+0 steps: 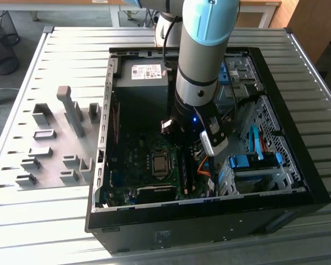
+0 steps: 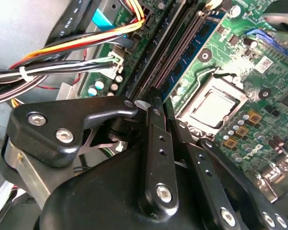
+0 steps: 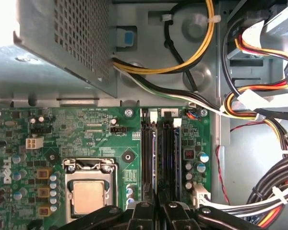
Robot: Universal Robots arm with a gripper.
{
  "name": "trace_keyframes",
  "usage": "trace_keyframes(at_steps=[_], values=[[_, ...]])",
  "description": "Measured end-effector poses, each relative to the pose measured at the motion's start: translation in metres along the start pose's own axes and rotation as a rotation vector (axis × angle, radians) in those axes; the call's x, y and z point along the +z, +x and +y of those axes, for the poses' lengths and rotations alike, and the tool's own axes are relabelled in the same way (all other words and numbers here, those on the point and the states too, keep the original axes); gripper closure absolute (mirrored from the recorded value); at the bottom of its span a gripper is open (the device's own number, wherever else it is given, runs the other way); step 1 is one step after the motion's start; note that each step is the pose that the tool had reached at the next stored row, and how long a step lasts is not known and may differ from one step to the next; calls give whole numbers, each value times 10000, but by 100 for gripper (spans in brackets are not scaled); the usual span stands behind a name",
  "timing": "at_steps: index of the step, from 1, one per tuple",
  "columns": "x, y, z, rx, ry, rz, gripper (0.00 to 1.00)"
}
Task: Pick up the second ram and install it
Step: 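Insert the second ram into the second slot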
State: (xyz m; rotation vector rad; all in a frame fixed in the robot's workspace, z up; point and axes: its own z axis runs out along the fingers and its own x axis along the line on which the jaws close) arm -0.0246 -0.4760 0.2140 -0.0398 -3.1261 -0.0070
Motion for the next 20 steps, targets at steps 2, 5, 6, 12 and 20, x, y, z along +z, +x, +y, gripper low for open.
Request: trace_keyframes(at_steps=[2, 5, 6, 12, 20], values=[[9, 0, 2, -65, 2, 1, 86], [21, 0, 1, -87, -2, 1, 86], [24, 0, 2, -87, -1, 1, 86], [31, 0, 2, -87, -3, 1, 86], [70, -1, 1, -87, -6, 1, 86]])
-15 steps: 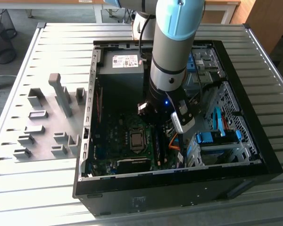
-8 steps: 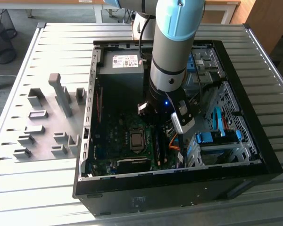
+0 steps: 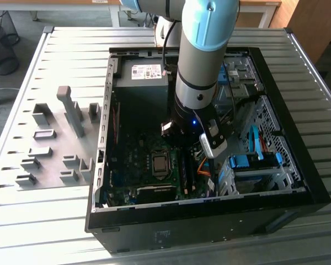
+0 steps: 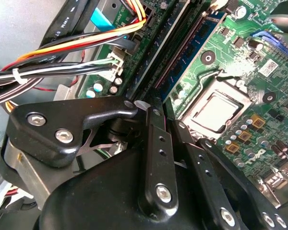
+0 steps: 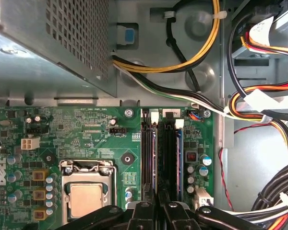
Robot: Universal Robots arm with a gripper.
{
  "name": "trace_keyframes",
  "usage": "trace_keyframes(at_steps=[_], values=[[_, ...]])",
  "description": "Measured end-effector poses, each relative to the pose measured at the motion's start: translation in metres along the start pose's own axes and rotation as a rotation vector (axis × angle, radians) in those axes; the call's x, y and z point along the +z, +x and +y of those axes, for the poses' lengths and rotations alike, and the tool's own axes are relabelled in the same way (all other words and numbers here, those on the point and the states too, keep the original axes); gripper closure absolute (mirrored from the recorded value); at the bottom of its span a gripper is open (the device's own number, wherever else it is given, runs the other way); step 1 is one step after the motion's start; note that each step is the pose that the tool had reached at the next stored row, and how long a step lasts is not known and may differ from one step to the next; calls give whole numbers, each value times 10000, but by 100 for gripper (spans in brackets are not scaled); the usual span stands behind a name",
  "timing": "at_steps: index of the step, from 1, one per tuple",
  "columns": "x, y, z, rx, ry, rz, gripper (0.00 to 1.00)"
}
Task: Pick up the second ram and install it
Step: 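Insert the second ram into the second slot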
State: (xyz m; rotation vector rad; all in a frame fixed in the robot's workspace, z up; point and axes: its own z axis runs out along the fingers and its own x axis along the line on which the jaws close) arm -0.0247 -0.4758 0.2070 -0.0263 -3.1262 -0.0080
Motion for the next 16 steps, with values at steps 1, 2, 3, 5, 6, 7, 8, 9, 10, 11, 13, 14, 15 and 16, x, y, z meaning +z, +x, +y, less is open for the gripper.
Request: trace_keyframes(at_steps=[1, 2, 3, 5, 6, 7, 8, 9, 10, 11, 13, 14, 15, 16], values=[[0, 0, 0, 0, 1, 0, 86], [0, 0, 0, 0, 0, 0, 86], [0, 0, 0, 0, 0, 0, 86], [1, 0, 0, 0, -1, 0, 86], [1, 0, 0, 0, 0, 0, 86], [1, 0, 0, 0, 0, 0, 86], [1, 0, 0, 0, 0, 0, 86], [2, 0, 0, 1, -1, 0, 86], [2, 0, 0, 0, 0, 0, 86], [2, 0, 0, 0, -1, 0, 86], [2, 0, 0, 0, 0, 0, 85], [2, 0, 0, 0, -1, 1, 85], [2, 0, 0, 0, -1, 0, 85], [2, 0, 0, 0, -1, 0, 79]])
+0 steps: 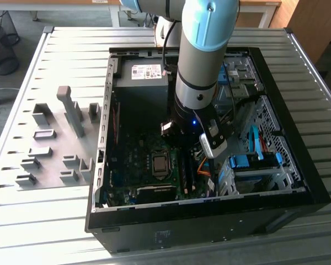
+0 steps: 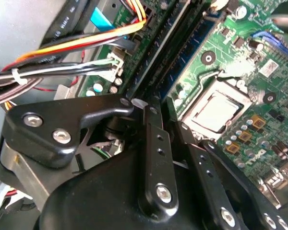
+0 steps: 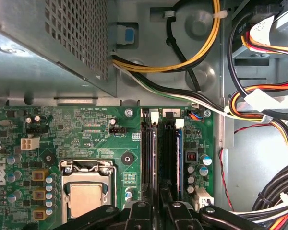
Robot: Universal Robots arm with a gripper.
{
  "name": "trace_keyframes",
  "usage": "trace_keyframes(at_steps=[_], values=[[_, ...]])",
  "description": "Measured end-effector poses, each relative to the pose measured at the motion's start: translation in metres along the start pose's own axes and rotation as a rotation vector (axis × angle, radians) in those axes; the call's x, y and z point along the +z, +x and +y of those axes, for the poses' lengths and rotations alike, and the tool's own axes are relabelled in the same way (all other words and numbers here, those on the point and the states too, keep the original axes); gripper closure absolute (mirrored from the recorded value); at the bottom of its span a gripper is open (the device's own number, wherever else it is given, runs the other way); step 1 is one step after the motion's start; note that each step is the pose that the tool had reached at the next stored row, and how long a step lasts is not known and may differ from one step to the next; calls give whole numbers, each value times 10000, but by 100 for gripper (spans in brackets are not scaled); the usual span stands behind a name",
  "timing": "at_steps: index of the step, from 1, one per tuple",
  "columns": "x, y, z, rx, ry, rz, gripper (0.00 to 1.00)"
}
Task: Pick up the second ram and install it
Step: 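Insert the second ram into the second slot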
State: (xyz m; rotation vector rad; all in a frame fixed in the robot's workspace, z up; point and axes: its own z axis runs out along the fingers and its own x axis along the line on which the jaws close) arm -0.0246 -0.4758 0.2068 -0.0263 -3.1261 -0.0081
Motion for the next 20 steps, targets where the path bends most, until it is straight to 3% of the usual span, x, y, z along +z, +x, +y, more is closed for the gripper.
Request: trace_keyframes(at_steps=[5, 12, 13, 15, 20], values=[[-27, 1, 0, 0, -2, 2, 79], [-276, 4, 1, 0, 4, 12, 81], [-275, 4, 2, 0, -2, 12, 87], [-275, 4, 2, 1, -2, 14, 90], [-237, 3, 1, 0, 0, 13, 90]])
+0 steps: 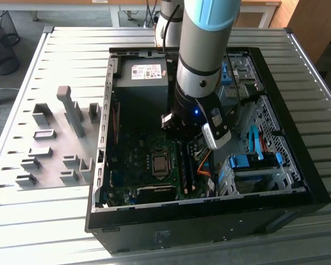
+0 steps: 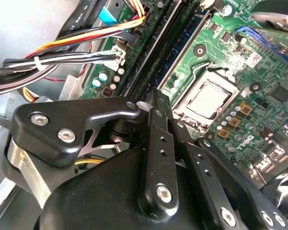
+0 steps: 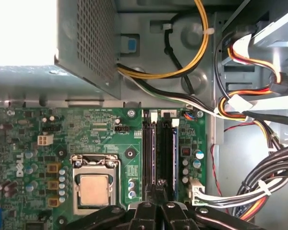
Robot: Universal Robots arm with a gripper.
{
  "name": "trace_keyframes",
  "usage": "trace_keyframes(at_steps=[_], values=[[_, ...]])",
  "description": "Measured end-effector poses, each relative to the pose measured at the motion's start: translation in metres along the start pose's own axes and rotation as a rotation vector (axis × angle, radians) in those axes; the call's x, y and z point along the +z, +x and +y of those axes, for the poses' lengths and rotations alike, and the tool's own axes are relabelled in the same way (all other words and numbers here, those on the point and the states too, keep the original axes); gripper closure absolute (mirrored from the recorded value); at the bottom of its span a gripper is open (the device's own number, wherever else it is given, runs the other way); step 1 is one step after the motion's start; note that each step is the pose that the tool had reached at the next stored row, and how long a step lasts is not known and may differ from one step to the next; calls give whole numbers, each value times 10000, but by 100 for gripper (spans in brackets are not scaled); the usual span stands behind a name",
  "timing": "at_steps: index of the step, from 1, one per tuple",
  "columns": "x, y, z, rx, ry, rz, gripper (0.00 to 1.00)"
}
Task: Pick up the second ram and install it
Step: 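Insert the second ram into the second slot, then press down the second ram until it locks into place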
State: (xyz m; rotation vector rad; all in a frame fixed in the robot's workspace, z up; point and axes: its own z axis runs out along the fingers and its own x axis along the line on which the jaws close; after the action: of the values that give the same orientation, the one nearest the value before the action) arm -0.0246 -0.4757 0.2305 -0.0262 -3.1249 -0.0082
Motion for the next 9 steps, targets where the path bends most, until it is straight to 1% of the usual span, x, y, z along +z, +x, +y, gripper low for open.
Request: trace_keyframes(at_steps=[4, 9], values=[[68, -1, -1, 0, -1, -1, 90], [123, -1, -2, 0, 14, 5, 90]])
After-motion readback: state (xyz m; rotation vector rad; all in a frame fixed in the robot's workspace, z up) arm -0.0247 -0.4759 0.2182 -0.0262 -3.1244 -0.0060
